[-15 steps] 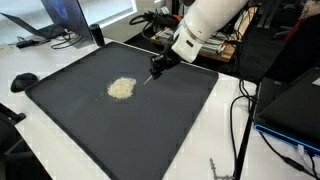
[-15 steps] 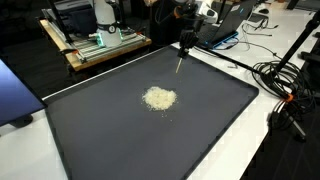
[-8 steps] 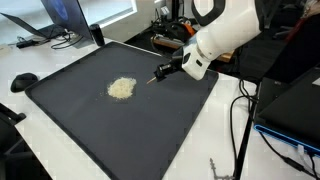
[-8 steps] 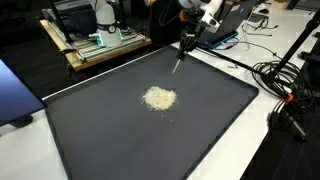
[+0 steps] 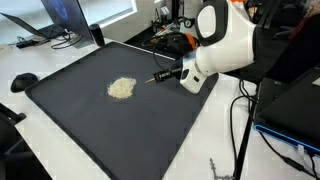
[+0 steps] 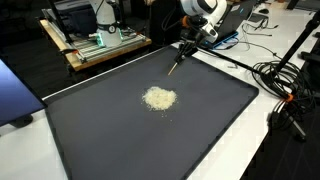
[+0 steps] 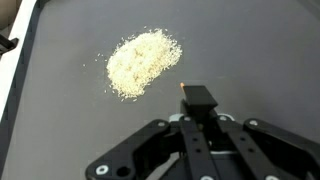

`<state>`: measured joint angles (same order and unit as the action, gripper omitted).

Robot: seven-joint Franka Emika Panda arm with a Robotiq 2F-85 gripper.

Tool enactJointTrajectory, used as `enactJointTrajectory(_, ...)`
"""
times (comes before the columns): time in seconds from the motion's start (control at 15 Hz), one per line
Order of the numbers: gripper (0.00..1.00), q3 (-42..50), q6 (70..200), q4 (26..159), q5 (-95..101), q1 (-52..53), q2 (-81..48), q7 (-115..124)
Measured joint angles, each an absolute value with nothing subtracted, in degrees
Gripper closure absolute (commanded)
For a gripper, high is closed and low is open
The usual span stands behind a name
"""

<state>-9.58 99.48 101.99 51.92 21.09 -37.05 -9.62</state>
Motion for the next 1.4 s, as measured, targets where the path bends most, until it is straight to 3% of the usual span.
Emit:
enactJointTrajectory(0.67, 0.97, -10.2, 96.3, 96.7, 52.3, 21.0, -41.1, -9.9)
enactJointTrajectory(1.4, 0.97, -11.3, 109.7, 100.2, 38.2, 8.3, -28.2, -17.3)
